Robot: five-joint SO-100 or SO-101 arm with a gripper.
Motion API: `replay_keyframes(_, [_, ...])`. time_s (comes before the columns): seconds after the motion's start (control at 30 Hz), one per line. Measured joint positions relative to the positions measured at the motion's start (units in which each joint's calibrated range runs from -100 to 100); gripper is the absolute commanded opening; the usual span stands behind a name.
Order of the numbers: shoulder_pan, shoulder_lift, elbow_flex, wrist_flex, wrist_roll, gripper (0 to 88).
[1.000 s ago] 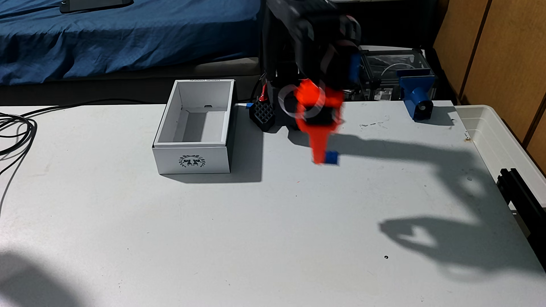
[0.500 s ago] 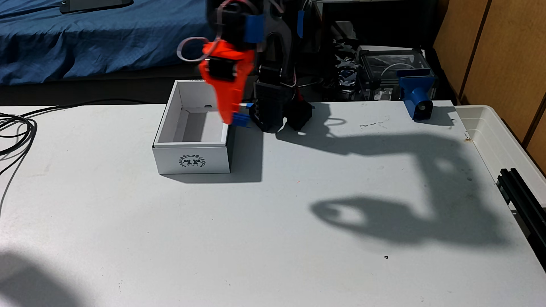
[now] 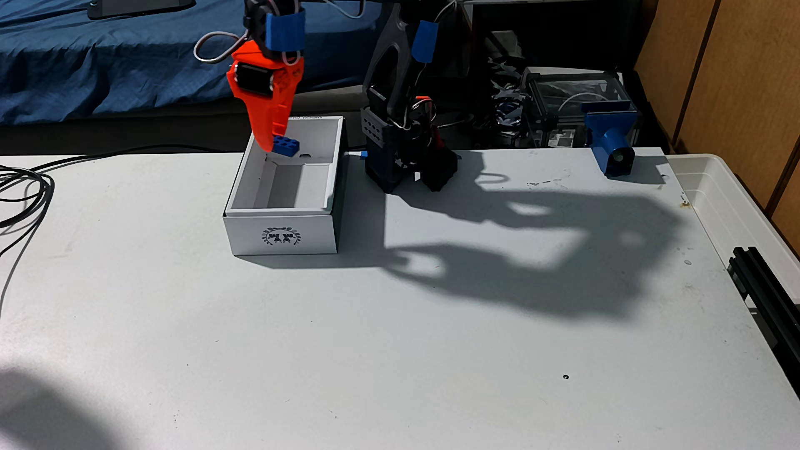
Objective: Grab the blue brick and place in box
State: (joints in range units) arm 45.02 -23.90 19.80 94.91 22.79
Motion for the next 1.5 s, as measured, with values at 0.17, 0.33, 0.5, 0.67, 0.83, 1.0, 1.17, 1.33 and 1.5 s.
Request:
replay_keyframes(0.17, [4.6,0.0,8.6,-7.6,3.3,0.9])
replay_keyframes(0.33, [6.4,0.0,16.3,-14.7,3.9,0.9])
replay_keyframes(0.5, [7.4,0.0,20.7,-16.2,3.9,0.9])
replay_keyframes(0.67, [7.7,0.0,22.9,-16.2,3.9,0.9])
replay_keyframes(0.83, [7.7,-0.1,23.0,-16.2,3.9,5.3])
replay_keyframes(1.0, [9.2,-0.1,23.0,-16.2,3.9,17.0])
replay_keyframes(1.17, [10.7,-0.1,23.0,-16.2,3.9,19.0])
replay_keyframes(1.33, [11.2,-0.1,22.6,-16.0,3.9,18.6])
replay_keyframes(1.5, [10.0,-2.2,17.1,-11.3,3.5,18.5])
